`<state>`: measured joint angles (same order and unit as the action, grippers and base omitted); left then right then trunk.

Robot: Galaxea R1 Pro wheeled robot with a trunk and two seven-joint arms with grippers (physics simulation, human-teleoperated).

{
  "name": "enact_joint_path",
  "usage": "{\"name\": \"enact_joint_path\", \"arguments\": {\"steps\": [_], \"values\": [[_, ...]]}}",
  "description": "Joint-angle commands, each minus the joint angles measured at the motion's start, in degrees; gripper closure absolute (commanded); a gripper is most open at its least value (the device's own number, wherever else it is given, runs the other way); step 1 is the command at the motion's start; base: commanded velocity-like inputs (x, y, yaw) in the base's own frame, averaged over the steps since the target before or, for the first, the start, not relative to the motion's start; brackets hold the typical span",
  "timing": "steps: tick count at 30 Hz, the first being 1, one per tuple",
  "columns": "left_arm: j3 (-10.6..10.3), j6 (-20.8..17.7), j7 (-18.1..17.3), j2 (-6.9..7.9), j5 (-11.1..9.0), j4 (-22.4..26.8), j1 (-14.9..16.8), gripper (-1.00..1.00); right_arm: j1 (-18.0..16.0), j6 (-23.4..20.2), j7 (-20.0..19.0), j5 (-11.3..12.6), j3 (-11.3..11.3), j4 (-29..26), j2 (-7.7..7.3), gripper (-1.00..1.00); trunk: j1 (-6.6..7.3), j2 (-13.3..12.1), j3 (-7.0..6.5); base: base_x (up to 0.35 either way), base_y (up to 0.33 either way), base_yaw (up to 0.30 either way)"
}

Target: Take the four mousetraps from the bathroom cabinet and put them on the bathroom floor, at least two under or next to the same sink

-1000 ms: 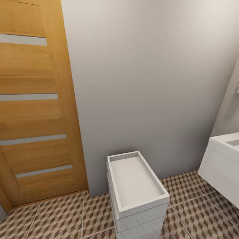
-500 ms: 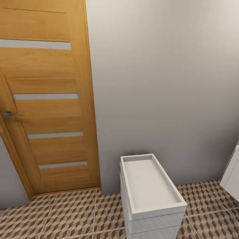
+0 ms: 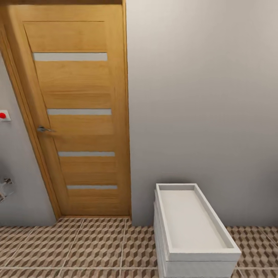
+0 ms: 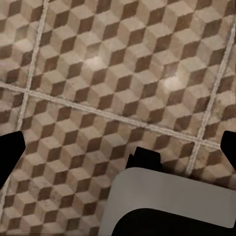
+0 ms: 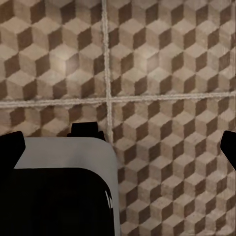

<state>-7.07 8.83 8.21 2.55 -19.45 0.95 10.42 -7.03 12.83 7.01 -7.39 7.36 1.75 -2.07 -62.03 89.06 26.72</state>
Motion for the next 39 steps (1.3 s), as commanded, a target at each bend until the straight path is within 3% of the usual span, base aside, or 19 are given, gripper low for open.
{"name": "enact_joint_path", "arguments": {"steps": [1, 39], "values": [[-0.5, 0.1, 0.2, -0.01, -0.4, 0.0, 0.0, -1.0, -0.1, 0.3, 0.2, -0.6, 0.5, 0.2, -0.02, -1.0, 0.0, 0.0, 0.03, 0.0, 0.0, 0.289], [-0.5, 0.1, 0.1, 0.0, -0.4, -0.1, 0.0, -1.0, -0.1, 0.3, 0.2, -0.6, 0.5, 0.2, -0.02, -1.0, 0.0, 0.0, -1.02, 0.0, 0.0, 0.289]]}}
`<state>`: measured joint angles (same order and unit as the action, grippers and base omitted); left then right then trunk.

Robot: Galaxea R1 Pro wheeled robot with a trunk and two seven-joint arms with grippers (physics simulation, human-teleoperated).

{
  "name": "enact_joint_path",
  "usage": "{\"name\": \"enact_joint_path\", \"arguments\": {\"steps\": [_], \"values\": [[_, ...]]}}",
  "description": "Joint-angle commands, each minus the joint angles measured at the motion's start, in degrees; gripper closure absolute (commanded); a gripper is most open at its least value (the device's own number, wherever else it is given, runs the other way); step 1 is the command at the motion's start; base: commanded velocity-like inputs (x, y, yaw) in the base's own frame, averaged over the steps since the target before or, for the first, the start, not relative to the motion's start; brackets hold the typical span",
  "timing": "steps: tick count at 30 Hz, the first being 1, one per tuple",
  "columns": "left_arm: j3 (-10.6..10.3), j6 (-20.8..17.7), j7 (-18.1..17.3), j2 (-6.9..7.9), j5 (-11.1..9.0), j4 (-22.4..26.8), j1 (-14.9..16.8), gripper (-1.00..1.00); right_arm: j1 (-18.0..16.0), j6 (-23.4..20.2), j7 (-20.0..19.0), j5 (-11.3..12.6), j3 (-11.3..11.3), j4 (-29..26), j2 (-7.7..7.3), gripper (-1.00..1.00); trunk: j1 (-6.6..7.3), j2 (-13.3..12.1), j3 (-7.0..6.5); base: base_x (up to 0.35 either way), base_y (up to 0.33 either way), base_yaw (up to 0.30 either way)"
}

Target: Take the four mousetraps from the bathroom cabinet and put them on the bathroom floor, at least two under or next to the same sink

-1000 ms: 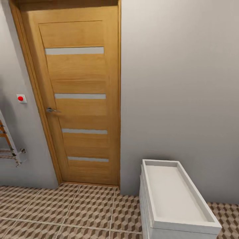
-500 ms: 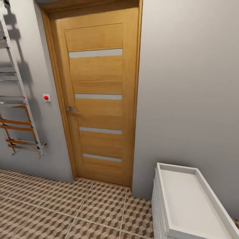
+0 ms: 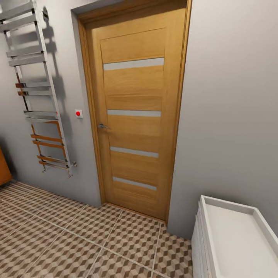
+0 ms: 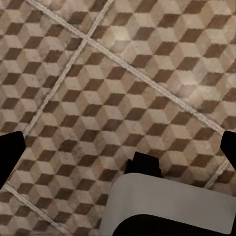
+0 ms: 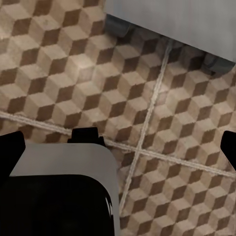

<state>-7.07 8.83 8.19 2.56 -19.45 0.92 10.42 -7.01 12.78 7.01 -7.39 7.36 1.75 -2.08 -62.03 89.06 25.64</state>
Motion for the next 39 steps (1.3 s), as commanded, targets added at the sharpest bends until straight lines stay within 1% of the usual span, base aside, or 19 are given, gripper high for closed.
{"name": "enact_joint_path", "arguments": {"steps": [1, 23, 39], "values": [[-0.5, 0.1, 0.2, -0.01, -0.4, 0.0, 0.0, -1.0, -0.1, 0.3, 0.2, -0.6, 0.5, 0.2, -0.02, -1.0, 0.0, 0.0, 0.03, 0.0, 0.0, 0.289], [-0.5, 0.1, 0.2, -0.02, -0.4, 0.0, 0.0, -1.0, -0.1, 0.3, 0.2, -0.6, 0.5, 0.2, -0.03, -1.0, 0.0, 0.0, -0.56, 0.0, 0.0, 0.289], [-0.5, 0.1, 0.2, -0.01, -0.4, 0.0, 0.0, -1.0, -0.1, 0.3, 0.0, -0.7, 0.5, 0.2, -0.03, -1.0, 0.0, 0.0, -0.51, 0.0, 0.0, 0.293]]}}
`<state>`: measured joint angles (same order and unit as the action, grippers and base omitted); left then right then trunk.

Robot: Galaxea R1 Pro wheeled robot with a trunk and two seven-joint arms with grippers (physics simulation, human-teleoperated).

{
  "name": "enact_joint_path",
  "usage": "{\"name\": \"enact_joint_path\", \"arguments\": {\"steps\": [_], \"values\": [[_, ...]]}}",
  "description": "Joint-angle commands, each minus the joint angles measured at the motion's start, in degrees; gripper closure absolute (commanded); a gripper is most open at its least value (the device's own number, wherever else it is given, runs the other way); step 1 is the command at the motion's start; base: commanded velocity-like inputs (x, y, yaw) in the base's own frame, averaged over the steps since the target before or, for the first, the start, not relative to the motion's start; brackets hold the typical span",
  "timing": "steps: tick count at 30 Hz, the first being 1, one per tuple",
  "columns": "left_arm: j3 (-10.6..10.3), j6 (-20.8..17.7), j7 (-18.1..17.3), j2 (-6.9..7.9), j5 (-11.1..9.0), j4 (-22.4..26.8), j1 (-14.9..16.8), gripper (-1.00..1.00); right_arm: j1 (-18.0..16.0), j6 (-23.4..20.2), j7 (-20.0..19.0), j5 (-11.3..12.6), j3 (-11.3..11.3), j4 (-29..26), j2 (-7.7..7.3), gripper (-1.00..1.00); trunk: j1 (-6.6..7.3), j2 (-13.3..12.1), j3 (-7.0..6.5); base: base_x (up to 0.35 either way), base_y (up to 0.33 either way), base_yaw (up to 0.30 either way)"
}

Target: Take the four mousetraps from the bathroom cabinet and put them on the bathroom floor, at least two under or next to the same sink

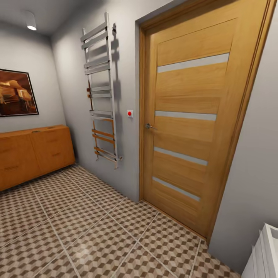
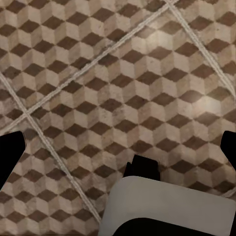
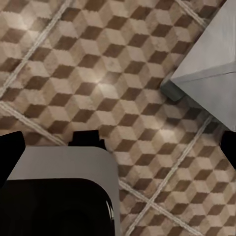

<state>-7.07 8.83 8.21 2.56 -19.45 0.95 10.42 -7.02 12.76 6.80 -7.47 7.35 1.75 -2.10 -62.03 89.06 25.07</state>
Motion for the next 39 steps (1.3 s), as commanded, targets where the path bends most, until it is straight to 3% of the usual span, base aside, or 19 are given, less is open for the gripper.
{"name": "enact_joint_path", "arguments": {"steps": [1, 39], "values": [[-0.5, 0.1, 0.2, -0.01, -0.4, 0.0, 0.0, -1.0, -0.1, 0.3, 0.1, -0.6, 0.5, 0.2, -0.01, -1.0, 0.0, 0.0, 0.09, 0.0, 0.0, 0.299], [-0.5, 0.1, 0.1, -0.01, -0.4, 0.0, 0.0, -1.0, -0.1, 0.3, -1.1, -0.6, 0.5, 0.2, -0.02, -1.0, 0.0, 0.0, 1.85, 0.0, 0.0, 0.277]]}}
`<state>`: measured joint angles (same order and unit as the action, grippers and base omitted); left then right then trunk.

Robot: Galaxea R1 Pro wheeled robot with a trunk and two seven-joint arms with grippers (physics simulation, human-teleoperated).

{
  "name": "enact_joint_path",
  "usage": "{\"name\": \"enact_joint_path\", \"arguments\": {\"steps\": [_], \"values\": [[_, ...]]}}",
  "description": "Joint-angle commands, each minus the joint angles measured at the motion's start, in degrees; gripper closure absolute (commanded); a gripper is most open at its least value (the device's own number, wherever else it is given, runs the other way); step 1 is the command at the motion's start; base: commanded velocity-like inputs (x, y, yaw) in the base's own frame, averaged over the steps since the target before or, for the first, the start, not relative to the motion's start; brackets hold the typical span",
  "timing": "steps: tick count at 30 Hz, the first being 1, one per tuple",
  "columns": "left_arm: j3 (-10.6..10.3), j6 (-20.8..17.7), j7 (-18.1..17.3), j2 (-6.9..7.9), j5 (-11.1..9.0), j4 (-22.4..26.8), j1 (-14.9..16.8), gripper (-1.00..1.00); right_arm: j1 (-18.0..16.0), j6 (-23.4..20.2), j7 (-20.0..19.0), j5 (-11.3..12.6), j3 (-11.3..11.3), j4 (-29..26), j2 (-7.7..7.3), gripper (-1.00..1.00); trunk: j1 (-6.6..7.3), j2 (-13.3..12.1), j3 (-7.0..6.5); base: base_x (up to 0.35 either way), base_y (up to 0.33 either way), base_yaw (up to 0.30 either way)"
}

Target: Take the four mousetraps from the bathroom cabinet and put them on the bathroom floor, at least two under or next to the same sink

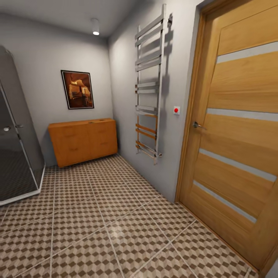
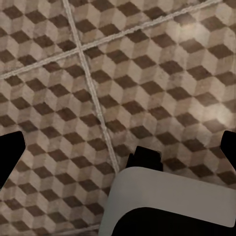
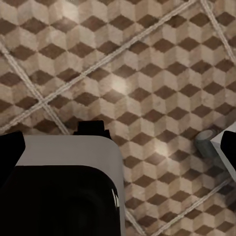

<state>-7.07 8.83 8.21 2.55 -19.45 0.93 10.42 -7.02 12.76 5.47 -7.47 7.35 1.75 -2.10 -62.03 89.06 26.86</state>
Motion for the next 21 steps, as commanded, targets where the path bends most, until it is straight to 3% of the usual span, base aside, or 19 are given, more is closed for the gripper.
{"name": "enact_joint_path", "arguments": {"steps": [1, 21], "values": [[-0.5, 0.1, 0.2, -0.01, -0.4, 0.0, 0.0, -1.0, -0.1, 0.3, 0.2, -0.6, 0.5, 0.2, -0.01, -1.0, 0.01, 0.0, 0.12, 0.0, 0.0, 0.23], [-0.2, 0.1, 0.2, -0.06, -0.6, 0.0, 0.0, -1.0, -0.1, 0.3, 0.2, -0.6, 0.5, 0.2, 0.02, -1.0, 0.01, 0.0, 1.35, 0.0, 0.0, 0.23]]}}
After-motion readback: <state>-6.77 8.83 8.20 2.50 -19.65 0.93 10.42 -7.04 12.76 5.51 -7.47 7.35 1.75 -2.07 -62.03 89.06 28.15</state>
